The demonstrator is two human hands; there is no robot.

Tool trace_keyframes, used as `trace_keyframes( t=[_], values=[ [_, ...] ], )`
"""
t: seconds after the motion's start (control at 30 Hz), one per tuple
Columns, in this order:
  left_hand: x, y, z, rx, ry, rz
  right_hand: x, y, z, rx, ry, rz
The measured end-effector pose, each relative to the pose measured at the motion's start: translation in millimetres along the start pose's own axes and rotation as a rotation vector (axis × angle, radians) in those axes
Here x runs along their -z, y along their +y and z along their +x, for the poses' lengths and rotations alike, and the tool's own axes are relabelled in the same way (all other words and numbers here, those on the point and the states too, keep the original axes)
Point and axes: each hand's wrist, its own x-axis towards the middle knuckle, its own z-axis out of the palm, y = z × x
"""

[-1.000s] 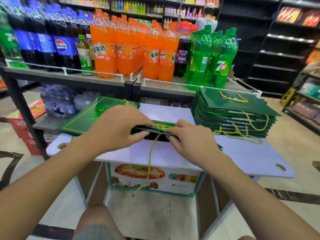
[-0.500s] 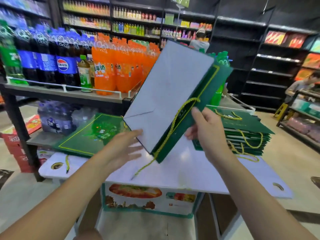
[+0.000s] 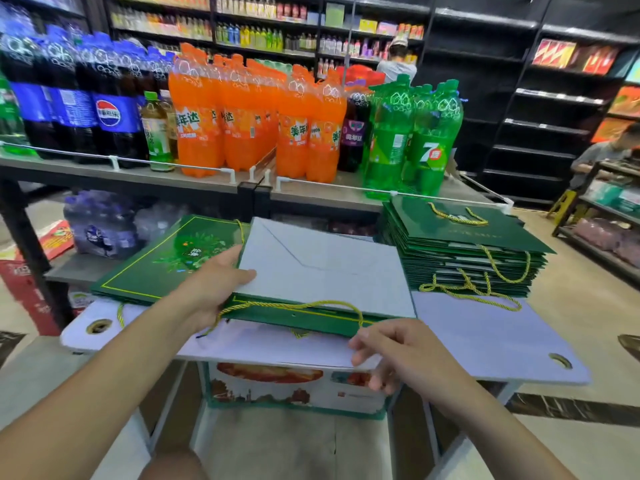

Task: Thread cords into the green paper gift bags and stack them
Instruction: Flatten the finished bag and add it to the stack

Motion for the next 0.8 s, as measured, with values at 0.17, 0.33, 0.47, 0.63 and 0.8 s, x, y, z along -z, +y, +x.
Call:
trace_keyframes(
  t=[0.17,0.33,0.47,0.63,0.8],
  values=[
    [1,-11,1,0.030,-0.025,0.143,9,10,25,0.378,0.270,-0.299],
    [8,-9,-11,-0.012,0.014,0.242,7,27,45,0.454,0.134,-0.822],
    [13,-5,-27,-0.012,0.045,0.222,-5,36,42,0.487,0.080,-0.895],
    [11,-13,-30,0.000,-0.003,0.240,-2,45,47,0.466,0.054,-0.858],
    [-4,-18,-27,0.003,-0.013,0.263,14,45,49,0.407,0.061,-0.854]
  ],
)
